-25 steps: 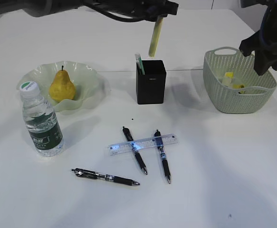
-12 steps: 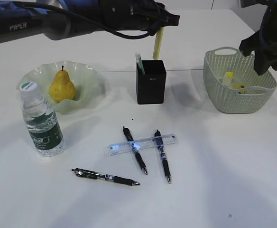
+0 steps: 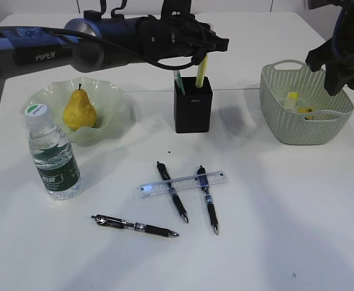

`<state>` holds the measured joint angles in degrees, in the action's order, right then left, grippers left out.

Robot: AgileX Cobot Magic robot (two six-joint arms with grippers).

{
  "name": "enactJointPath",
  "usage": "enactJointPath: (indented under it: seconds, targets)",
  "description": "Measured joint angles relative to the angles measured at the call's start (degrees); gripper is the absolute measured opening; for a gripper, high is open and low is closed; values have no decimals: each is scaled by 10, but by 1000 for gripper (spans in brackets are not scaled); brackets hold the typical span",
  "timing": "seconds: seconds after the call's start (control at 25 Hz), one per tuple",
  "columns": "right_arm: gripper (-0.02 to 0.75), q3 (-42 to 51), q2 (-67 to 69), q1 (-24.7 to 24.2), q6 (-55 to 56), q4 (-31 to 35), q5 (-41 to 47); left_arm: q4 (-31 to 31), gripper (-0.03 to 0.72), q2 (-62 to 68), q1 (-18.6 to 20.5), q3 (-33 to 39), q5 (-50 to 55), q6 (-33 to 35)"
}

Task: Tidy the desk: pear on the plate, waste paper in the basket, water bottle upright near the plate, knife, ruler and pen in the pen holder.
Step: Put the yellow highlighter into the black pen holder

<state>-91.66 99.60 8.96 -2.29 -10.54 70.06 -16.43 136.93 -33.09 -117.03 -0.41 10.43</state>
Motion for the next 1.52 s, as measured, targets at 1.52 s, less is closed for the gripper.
enactJointPath:
  seconds: [1.52]
  targets:
    - [261,0,0,0,0,0,-6,0,122,24,0,0,12,0]
